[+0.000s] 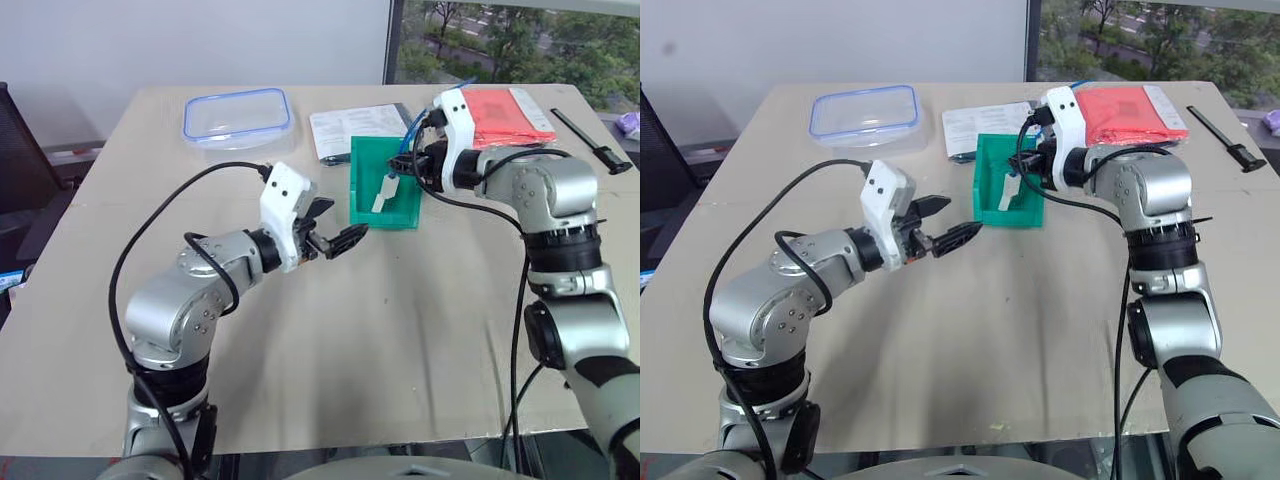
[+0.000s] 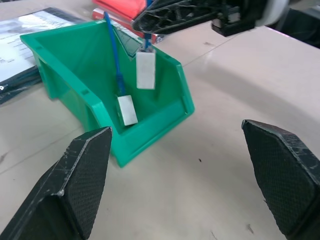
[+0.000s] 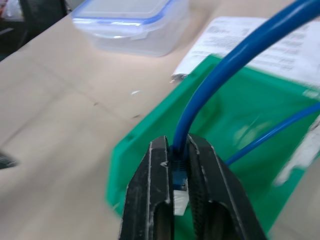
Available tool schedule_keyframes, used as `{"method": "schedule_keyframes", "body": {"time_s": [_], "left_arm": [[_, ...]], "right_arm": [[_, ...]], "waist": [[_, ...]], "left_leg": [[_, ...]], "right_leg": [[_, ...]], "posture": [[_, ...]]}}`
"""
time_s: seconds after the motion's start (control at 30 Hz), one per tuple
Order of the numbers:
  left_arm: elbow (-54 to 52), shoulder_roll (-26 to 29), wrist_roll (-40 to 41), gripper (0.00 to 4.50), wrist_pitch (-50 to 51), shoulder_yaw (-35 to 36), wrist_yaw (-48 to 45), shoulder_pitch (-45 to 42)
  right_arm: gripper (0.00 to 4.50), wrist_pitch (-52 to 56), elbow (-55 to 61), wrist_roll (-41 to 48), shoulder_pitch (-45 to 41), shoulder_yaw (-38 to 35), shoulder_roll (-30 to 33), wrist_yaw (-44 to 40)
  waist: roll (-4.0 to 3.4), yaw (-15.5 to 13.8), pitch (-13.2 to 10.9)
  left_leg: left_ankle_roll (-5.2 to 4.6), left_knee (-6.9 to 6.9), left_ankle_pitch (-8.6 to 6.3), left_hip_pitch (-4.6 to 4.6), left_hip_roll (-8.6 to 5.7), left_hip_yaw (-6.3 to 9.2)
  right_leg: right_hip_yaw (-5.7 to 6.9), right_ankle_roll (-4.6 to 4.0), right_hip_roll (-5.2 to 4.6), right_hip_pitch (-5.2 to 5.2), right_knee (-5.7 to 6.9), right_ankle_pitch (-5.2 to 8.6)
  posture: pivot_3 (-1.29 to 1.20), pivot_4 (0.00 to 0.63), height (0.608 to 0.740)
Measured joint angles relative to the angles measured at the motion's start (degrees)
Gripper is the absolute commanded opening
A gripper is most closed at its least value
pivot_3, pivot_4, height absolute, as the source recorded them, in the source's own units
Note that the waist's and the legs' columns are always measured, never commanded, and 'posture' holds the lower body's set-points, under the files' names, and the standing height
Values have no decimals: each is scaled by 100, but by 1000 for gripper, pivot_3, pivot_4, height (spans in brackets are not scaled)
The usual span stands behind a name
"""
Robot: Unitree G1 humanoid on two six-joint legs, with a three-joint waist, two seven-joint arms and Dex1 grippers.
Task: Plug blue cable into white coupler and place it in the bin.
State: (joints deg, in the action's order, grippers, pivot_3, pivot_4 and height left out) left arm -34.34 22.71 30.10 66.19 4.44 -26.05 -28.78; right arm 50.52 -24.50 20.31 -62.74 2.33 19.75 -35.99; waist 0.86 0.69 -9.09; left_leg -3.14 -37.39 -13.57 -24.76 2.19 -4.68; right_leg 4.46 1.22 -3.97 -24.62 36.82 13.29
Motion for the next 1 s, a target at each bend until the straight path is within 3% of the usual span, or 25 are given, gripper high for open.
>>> {"method": "schedule_keyframes", "body": {"time_s": [0.2,0.4,0.63,0.73,0.93,1.0], "left_arm": [[-5,-57,109,4294,177,2,335,-107],[-146,-27,162,4294,100,-7,467,61],[-460,370,-170,4294,-855,-64,416,1712],[-638,590,-317,4294,-1403,-73,235,2888],[-603,553,-604,4294,-2815,143,-106,4263],[-283,610,-878,4294,-3700,193,-398,4841]], "right_arm": [[4443,-1173,-1054,-451,-236,-38,-117,163],[4482,-1516,-620,-594,191,-218,201,247],[4482,-2217,1254,-134,2748,-757,742,-544],[4482,-2491,2108,362,4066,-1022,934,-1244],[4482,-2837,2478,890,5766,-1237,1368,-2411],[4482,-3188,2599,991,6298,-1267,1369,-2794]], "waist": [[0,-10,-5],[1,-36,-7],[-2,-43,-8],[-7,-39,-10],[-10,-81,-17],[-17,-69,-13]], "left_leg": [[14,4,8,-1,5,3],[19,2,10,5,3,5],[21,5,11,15,10,0],[23,5,12,26,14,2],[-5,-2,-7,104,15,-4],[21,-1,-22,112,17,-4]], "right_leg": [[-11,0,-2,0,2,0],[-10,0,-6,9,1,0],[-17,0,-6,11,5,0],[-17,-2,-6,16,7,1],[-32,-18,-22,87,-2,22],[-38,-24,-24,88,-4,19]], "posture": [[0,150,736],[0,150,736],[0,150,736],[0,150,736],[0,150,736],[0,150,736]]}}
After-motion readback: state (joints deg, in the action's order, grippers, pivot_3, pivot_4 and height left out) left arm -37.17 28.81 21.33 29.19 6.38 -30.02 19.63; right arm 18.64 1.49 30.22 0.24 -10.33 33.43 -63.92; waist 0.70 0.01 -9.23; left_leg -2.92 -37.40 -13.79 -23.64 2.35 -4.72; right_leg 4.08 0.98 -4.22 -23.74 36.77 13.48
